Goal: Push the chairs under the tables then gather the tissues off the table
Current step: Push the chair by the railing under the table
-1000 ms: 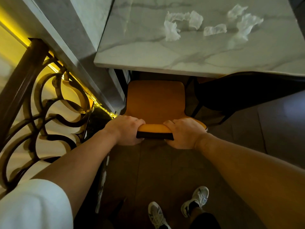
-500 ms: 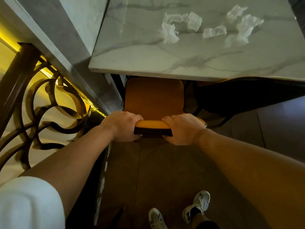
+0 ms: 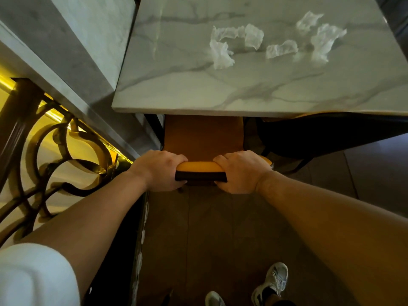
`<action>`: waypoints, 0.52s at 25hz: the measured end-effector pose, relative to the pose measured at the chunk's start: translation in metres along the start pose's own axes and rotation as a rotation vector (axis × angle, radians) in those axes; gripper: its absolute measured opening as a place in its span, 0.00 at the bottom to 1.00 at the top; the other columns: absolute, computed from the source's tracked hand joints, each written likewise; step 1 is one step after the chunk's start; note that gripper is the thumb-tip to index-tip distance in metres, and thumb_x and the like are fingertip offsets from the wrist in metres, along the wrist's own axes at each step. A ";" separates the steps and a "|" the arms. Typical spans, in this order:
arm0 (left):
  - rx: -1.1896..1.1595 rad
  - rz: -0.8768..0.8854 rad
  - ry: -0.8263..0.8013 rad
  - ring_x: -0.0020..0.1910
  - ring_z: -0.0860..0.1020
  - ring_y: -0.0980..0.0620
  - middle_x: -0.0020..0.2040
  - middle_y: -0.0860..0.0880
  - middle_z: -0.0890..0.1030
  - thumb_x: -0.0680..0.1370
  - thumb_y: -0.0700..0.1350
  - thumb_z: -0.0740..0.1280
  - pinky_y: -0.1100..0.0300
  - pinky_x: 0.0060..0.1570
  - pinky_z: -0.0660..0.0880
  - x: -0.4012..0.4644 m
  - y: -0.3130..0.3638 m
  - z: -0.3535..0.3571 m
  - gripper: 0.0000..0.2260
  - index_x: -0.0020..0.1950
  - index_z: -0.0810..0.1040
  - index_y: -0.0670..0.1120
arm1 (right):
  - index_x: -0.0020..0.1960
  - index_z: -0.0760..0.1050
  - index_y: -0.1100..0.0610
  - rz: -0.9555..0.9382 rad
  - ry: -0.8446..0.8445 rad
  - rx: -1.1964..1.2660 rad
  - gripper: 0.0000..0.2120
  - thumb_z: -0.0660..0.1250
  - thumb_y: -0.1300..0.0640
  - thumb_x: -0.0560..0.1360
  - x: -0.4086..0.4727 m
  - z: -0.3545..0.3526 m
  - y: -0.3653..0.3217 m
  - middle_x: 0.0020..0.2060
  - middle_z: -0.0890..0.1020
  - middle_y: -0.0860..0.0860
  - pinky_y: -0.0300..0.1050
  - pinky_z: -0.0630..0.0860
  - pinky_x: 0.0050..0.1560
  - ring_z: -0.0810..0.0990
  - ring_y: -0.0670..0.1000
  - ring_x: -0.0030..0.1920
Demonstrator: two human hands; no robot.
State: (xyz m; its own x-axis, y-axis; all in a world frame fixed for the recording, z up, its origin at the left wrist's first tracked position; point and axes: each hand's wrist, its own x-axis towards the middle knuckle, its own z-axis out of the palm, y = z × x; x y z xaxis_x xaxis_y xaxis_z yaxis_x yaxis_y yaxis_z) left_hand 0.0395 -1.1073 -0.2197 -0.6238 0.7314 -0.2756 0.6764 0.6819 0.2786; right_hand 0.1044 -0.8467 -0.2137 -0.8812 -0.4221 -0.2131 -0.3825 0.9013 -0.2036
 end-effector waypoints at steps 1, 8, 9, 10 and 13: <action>-0.001 -0.001 -0.001 0.44 0.78 0.57 0.49 0.59 0.79 0.76 0.64 0.65 0.54 0.47 0.79 0.003 -0.003 -0.002 0.20 0.64 0.74 0.58 | 0.68 0.70 0.48 -0.003 0.000 -0.002 0.25 0.64 0.35 0.77 0.004 -0.001 0.002 0.49 0.80 0.45 0.41 0.73 0.41 0.78 0.46 0.42; 0.027 -0.013 0.012 0.50 0.80 0.54 0.55 0.55 0.81 0.75 0.64 0.65 0.51 0.52 0.79 0.024 -0.024 -0.018 0.23 0.67 0.73 0.57 | 0.80 0.58 0.50 -0.013 0.002 0.006 0.37 0.64 0.36 0.77 0.034 -0.010 0.012 0.76 0.69 0.52 0.55 0.68 0.73 0.69 0.54 0.74; 0.036 -0.024 0.022 0.54 0.80 0.53 0.60 0.54 0.81 0.75 0.63 0.65 0.50 0.55 0.78 0.027 -0.026 -0.021 0.25 0.70 0.72 0.56 | 0.82 0.53 0.50 -0.019 -0.012 0.003 0.40 0.63 0.36 0.77 0.039 -0.012 0.013 0.80 0.61 0.52 0.56 0.59 0.78 0.59 0.55 0.80; 0.044 -0.034 0.035 0.59 0.79 0.52 0.64 0.53 0.79 0.75 0.63 0.66 0.49 0.58 0.77 0.030 -0.029 -0.023 0.28 0.73 0.70 0.55 | 0.83 0.48 0.50 -0.020 -0.025 0.000 0.42 0.63 0.36 0.77 0.044 -0.014 0.015 0.82 0.55 0.51 0.57 0.54 0.79 0.52 0.55 0.81; 0.063 -0.028 0.088 0.68 0.74 0.49 0.72 0.51 0.74 0.73 0.61 0.70 0.47 0.64 0.75 0.039 -0.035 -0.028 0.34 0.77 0.66 0.52 | 0.83 0.46 0.49 -0.003 -0.035 0.009 0.44 0.64 0.36 0.77 0.058 -0.016 0.021 0.83 0.51 0.51 0.58 0.52 0.80 0.49 0.54 0.82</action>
State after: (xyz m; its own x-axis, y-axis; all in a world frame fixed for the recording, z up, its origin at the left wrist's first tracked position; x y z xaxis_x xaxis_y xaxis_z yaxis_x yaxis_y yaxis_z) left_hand -0.0193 -1.1021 -0.2139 -0.6730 0.7121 -0.2000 0.6796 0.7021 0.2127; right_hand 0.0409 -0.8502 -0.2151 -0.8695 -0.4284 -0.2460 -0.3826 0.8990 -0.2132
